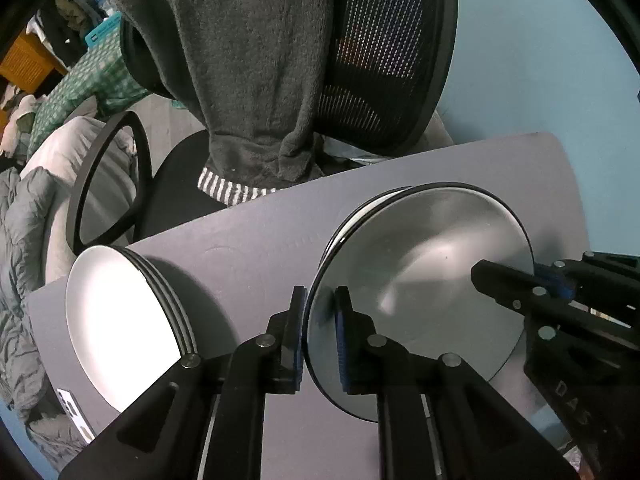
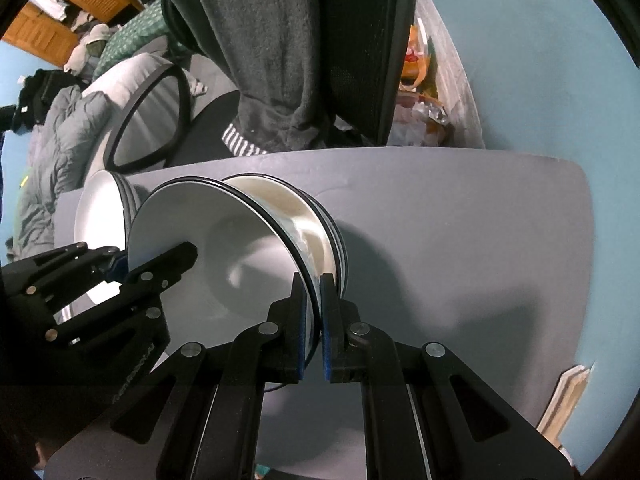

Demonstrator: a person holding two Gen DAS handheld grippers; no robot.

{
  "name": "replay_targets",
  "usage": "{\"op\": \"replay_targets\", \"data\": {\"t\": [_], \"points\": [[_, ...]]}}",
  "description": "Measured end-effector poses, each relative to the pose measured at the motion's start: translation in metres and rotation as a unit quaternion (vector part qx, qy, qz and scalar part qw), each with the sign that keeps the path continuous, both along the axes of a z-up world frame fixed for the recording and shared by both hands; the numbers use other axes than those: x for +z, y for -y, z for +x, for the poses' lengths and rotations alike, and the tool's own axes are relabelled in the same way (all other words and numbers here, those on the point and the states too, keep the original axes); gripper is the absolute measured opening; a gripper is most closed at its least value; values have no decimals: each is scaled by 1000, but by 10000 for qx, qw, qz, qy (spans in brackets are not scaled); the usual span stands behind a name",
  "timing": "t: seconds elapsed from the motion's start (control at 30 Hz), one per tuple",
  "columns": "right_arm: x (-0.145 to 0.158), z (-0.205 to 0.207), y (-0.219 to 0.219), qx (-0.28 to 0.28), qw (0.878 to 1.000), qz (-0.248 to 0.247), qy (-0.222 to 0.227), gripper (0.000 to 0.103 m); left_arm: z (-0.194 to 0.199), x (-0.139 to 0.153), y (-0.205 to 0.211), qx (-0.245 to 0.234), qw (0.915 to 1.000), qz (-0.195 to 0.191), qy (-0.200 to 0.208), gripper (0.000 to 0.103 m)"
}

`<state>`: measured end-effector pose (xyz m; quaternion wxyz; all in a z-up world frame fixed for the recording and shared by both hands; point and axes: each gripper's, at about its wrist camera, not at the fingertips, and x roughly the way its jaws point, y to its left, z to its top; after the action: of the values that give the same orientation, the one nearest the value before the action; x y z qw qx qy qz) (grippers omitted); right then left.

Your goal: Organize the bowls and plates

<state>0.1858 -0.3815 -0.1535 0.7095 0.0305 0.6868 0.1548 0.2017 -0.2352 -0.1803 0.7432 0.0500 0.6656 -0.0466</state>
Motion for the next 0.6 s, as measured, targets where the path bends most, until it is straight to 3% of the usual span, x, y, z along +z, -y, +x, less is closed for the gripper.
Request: {"op": "replay_targets", "data": {"t": [0.17,0.27,0.5,0.6], "points": [[-3,7,-3,99,9999,-56,-85,7,2,-3,4,-132,9998,105,-52,17],[-2,9,-2,145,9998,-60,-159,7,3,-6,7,-193,9994,261,-152,29],[-1,9,-1,111,9997,-39,-208,10,0,-1,-7,74,9998,79,-158,37],[1,7,-5,112,9998,-23,-156,19,-2,-1,-12,227,9994,-113,-216,37]]}}
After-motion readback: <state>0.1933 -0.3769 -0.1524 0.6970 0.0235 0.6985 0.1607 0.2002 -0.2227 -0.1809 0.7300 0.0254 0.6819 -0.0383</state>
